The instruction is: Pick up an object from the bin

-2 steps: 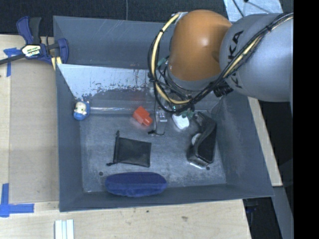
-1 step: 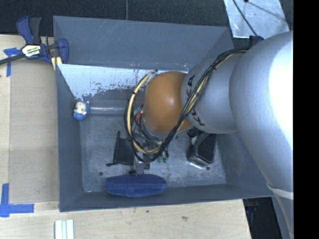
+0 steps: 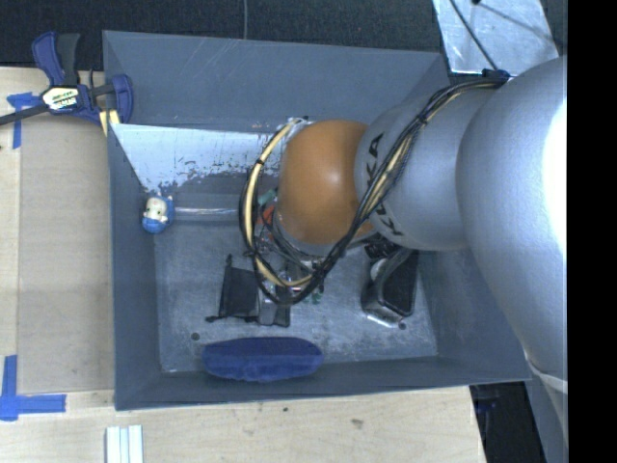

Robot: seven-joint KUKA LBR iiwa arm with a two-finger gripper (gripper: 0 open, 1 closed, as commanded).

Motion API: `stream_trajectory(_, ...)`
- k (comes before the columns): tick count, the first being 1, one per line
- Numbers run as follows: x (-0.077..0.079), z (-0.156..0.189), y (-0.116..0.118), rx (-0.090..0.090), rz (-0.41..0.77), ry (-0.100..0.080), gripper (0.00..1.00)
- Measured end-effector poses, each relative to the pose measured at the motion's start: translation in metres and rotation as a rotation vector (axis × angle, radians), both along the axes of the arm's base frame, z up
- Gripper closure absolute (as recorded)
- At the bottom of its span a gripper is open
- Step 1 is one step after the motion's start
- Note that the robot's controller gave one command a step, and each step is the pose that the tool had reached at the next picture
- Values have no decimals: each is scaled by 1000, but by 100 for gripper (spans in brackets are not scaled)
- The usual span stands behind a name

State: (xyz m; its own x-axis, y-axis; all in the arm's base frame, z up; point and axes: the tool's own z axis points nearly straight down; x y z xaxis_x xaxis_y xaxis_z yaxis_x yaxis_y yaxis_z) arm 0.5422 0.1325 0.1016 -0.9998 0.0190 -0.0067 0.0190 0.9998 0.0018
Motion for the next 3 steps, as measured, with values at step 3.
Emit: stream_trajectory(3,-11,-32,-10,0,-323,6,0)
